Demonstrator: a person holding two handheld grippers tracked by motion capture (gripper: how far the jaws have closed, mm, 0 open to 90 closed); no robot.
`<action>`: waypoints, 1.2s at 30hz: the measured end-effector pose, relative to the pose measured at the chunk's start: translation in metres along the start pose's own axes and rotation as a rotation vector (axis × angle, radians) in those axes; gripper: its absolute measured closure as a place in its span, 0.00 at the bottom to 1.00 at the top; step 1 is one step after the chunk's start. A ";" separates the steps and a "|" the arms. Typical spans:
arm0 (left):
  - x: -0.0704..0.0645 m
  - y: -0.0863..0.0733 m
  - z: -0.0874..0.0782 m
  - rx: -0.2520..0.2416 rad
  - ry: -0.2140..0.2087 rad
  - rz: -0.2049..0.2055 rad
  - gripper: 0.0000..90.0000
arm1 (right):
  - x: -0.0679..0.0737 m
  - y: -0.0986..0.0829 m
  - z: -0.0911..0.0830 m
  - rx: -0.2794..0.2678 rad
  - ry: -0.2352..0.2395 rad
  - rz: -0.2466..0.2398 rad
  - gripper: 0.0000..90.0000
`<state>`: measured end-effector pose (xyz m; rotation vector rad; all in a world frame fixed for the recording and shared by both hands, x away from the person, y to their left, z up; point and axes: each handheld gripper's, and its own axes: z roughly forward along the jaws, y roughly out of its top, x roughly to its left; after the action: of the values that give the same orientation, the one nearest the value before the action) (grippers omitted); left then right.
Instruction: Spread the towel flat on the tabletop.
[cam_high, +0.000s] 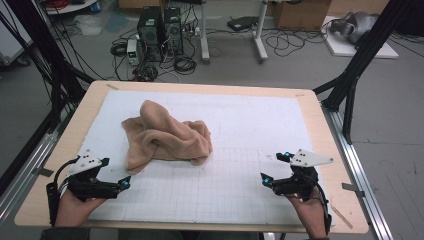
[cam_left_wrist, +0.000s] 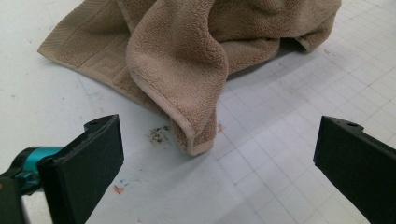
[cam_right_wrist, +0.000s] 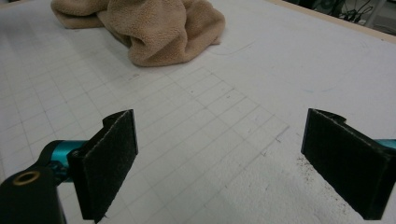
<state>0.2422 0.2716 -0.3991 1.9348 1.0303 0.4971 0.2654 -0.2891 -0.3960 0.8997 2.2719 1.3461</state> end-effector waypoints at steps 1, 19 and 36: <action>0.000 0.000 0.000 0.001 0.000 -0.001 0.02 | -0.001 0.000 0.000 -0.001 0.001 0.001 0.11; -0.002 0.003 -0.005 -0.003 -0.006 0.007 0.02 | -0.002 0.004 0.007 -0.004 0.034 0.005 0.11; 0.003 0.005 -0.005 -0.010 -0.018 0.006 0.02 | 0.003 0.057 0.051 0.018 0.108 -0.038 0.11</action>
<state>0.2431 0.2752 -0.3923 1.9306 1.0087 0.4869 0.3127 -0.2345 -0.3711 0.8027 2.3726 1.3914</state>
